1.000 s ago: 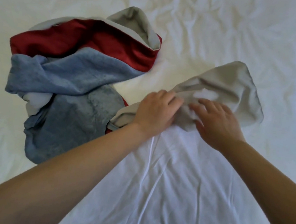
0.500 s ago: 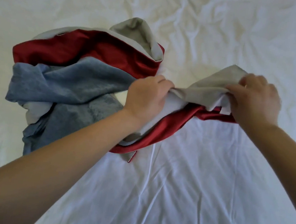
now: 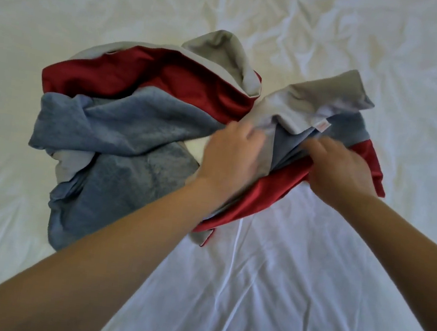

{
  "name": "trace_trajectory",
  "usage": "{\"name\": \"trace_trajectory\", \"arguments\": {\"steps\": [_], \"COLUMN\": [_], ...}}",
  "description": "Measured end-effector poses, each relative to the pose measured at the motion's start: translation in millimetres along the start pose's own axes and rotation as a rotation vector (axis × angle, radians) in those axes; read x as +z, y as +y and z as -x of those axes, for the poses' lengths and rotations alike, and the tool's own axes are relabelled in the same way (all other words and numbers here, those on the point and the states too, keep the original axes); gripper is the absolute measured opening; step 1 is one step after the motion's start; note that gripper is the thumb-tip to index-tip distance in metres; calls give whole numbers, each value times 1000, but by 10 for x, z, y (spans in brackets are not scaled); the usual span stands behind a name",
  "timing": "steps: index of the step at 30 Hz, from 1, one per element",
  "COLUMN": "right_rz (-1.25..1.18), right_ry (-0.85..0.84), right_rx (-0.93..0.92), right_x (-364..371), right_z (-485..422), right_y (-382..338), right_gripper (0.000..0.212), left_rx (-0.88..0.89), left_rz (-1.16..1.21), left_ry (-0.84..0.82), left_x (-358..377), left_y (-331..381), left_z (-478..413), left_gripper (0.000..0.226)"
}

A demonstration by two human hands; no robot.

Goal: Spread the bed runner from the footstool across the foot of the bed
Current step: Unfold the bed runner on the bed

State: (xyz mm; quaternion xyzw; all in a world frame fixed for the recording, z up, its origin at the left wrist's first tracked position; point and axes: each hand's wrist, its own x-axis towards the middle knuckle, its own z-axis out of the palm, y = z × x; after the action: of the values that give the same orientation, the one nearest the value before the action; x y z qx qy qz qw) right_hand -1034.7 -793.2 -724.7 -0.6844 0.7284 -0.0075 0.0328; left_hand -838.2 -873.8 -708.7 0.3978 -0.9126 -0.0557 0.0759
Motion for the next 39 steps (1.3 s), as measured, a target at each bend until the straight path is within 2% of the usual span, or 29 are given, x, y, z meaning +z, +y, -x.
{"name": "trace_trajectory", "arguments": {"steps": [2, 3, 5, 8, 10, 14, 19, 23, 26, 32, 35, 37, 39], "right_rz": [64, 91, 111, 117, 119, 160, 136, 64, 15, 11, 57, 75, 72], "right_ry": [-69, -84, -124, -219, -202, -108, -91, -89, -11, -21, -41, -69, -134], "right_rx": [-14, 16, 107, 131, 125, 102, 74, 21, 4, 105, 162, 215, 274], "right_x": [68, 105, 177, 310, 352, 375, 280, 314, 334, 331, 330, 364, 413], "right_z": [239, 328, 444, 462, 434, 425, 687, 1366, 1876, 2578, 2933, 3204, 3417], "right_y": [112, 164, 224, 197, 177, 209, 381, 525, 500, 603, 649, 674, 670], "right_gripper": [27, 27, 40, 56, 47, 20, 12, 17, 19, 24, 14, 30, 41], "left_rx": [129, 153, 147, 99, 145, 291, 192, 212, 238, 385, 458, 523, 574], "left_rz": [115, 131, 75, -19, -58, -46, 67, 138, 156, 193, 231, 290, 303], "left_ry": [-98, -179, -282, -256, -234, -163, -205, -280, -330, -467, -443, -502, -546], "left_x": [89, 153, 311, 454, 424, 382, 372, 407, 433, 385, 389, 370, 333], "left_y": [252, 366, 532, 630, 661, 694, 937, 1227, 1359, 1757, 1938, 2007, 1996], "left_z": [138, 192, 255, 260, 247, 302, 497, 852, 1002, 1186, 1288, 1356, 1404], "left_gripper": [13, 19, 31, 20, 17, 32, 35, 31, 29, 31, 21, 13, 19]}}
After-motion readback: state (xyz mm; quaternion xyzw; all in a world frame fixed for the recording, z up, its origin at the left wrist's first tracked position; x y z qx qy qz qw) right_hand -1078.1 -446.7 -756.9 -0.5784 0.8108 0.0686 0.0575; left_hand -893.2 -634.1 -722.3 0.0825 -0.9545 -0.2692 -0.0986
